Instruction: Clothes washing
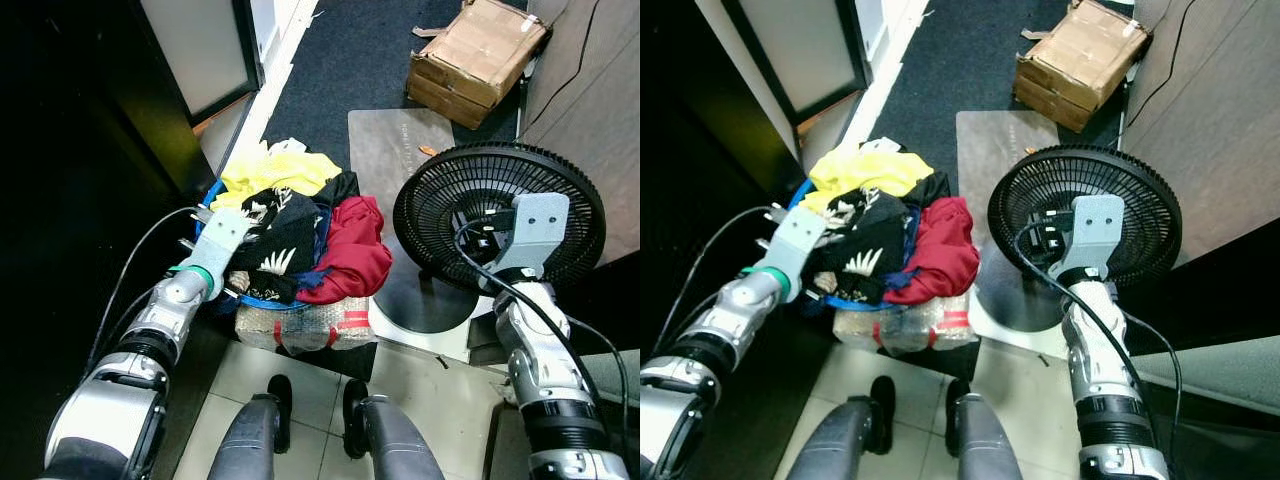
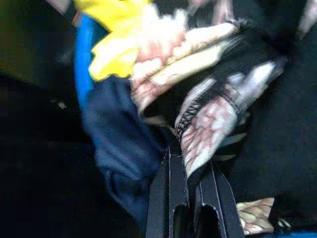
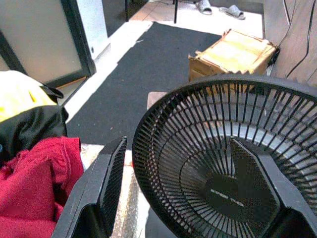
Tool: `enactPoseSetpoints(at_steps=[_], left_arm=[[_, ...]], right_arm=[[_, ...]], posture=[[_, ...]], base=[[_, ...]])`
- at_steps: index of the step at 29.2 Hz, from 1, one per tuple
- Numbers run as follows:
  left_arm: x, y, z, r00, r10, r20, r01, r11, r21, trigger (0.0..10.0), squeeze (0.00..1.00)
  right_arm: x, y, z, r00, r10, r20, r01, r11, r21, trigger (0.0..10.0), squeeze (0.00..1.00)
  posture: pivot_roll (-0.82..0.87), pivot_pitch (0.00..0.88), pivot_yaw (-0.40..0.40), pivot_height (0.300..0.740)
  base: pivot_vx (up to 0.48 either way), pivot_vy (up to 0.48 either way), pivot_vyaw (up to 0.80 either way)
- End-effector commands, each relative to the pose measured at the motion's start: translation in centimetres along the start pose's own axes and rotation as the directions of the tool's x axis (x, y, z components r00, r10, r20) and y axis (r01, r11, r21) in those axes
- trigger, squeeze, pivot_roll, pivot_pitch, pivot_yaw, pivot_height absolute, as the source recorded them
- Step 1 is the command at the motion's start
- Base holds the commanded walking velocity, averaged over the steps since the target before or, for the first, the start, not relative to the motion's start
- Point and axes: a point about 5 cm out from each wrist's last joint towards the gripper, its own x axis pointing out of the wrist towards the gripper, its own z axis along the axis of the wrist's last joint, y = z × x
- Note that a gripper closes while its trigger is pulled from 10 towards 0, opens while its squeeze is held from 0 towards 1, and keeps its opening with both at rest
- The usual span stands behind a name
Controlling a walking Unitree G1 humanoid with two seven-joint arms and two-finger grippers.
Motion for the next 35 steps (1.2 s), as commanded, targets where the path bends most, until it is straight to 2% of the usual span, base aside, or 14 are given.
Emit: enactPoseSetpoints(at_steps=[1, 2, 3, 4, 5, 7, 9, 10, 13, 20, 25, 28, 31, 35], left_arm=[[-0.4, 1.4, 0.3, 0.999, 0.032, 0.034, -0.028, 0.995, -0.095, 0.0, 0.0], [-0.4, 1.4, 0.3, 0.999, 0.032, 0.034, -0.028, 0.995, -0.095, 0.0, 0.0], [-0.9, 2.4, 4.6, 0.981, 0.048, 0.186, -0.004, 0.973, -0.231, 10.0, 0.0], [-0.9, 2.4, 4.6, 0.981, 0.048, 0.186, -0.004, 0.973, -0.231, 10.0, 0.0], [-2.2, 2.7, 8.1, 0.949, 0.035, 0.313, 0.069, 0.947, -0.315, 10.0, 0.0], [-2.2, 2.7, 8.1, 0.949, 0.035, 0.313, 0.069, 0.947, -0.315, 10.0, 0.0], [-6.1, 0.6, 13.4, 0.837, -0.086, 0.54, 0.318, 0.88, -0.354, 10.0, 0.0], [-6.1, 0.6, 13.4, 0.837, -0.086, 0.54, 0.318, 0.88, -0.354, 10.0, 0.0], [-9.1, -3.5, 15.3, 0.7, -0.289, 0.653, 0.545, 0.808, -0.226, 10.0, 0.0], [-10.0, -6.0, 16.8, 0.647, -0.306, 0.698, 0.604, 0.765, -0.224, 10.0, 0.0], [-12.0, -5.2, 21.2, 0.611, -0.091, 0.786, 0.305, 0.944, -0.128, 10.0, 0.0], [-12.9, -4.2, 22.7, 0.572, -0.06, 0.818, 0.244, 0.964, -0.1, 10.0, 0.0], [-14.8, -1.8, 26.0, 0.442, 0.002, 0.897, 0.116, 0.992, -0.059, 10.0, 0.0], [-15.4, -1.0, 27.1, 0.387, 0.024, 0.922, 0.067, 0.996, -0.054, 10.0, 0.0]], right_arm=[[-0.2, -0.1, -0.6, 1.0, -0.015, -0.027, 0.015, 1.0, 0.021, 10.0, 0.0], [-0.2, -0.1, -0.6, 1.0, -0.015, -0.027, 0.015, 1.0, 0.021, 10.0, 0.0], [0.2, 0.7, 0.2, 1.0, 0.0, 0.005, 0.0, 0.999, 0.046, 10.0, 0.0], [0.2, 0.7, 0.2, 1.0, 0.0, 0.005, 0.0, 0.999, 0.046, 10.0, 0.0], [0.6, 1.3, 0.8, 0.999, 0.012, 0.03, -0.014, 0.998, 0.066, 10.0, 0.0], [0.6, 1.3, 0.8, 0.999, 0.012, 0.03, -0.014, 0.998, 0.066, 10.0, 0.0], [1.2, 2.2, 1.5, 0.998, 0.031, 0.06, -0.036, 0.996, 0.087, 10.0, 0.0], [1.2, 2.2, 1.5, 0.998, 0.031, 0.06, -0.036, 0.996, 0.087, 10.0, 0.0], [1.8, 2.0, 1.7, 0.997, 0.039, 0.066, -0.044, 0.996, 0.078, 10.0, 0.0], [2.1, 1.3, 2.0, 0.997, 0.031, 0.075, -0.035, 0.997, 0.064, 10.0, 0.0], [2.0, 1.4, 3.0, 0.993, 0.029, 0.11, -0.035, 0.998, 0.051, 10.0, 0.0], [2.1, 1.7, 3.5, 0.991, 0.031, 0.13, -0.038, 0.998, 0.055, 10.0, 0.0], [3.0, 2.2, 5.4, 0.979, 0.04, 0.2, -0.052, 0.997, 0.053, 10.0, 0.0], [3.3, 2.2, 6.2, 0.973, 0.042, 0.228, -0.056, 0.997, 0.052, 10.0, 0.0]], posture=[[-0.01, 0.352, 0.091, 0.74], [-0.01, 0.352, 0.091, 0.74], [0.01, 0.312, 0.081, 0.74], [0.01, 0.312, 0.081, 0.74], [0.02, 0.291, 0.075, 0.74], [0.02, 0.291, 0.075, 0.74], [0.02, 0.254, 0.061, 0.74], [0.02, 0.254, 0.061, 0.74], [0.02, 0.219, 0.044, 0.74], [0.0, 0.179, 0.036, 0.74], [0.01, 0.149, 0.028, 0.74], [0.01, 0.131, 0.023, 0.74], [0.01, 0.108, 0.015, 0.74], [0.01, 0.098, 0.008, 0.74]], base=[[0.0, 0.0, 0.0], [0.0, 0.0, 0.0], [0.0, 0.0, 0.0], [0.0, 0.0, 0.0], [0.0, 0.0, 0.0], [0.0, 0.0, 0.0], [0.0, 0.0, 0.0], [0.0, 0.0, 0.0], [0.0, 0.0, 0.0], [0.0, 0.0, 0.0], [0.0, 0.0, 0.0], [0.0, 0.0, 0.0], [0.0, 0.0, 0.0], [0.0, 0.0, 0.0]])
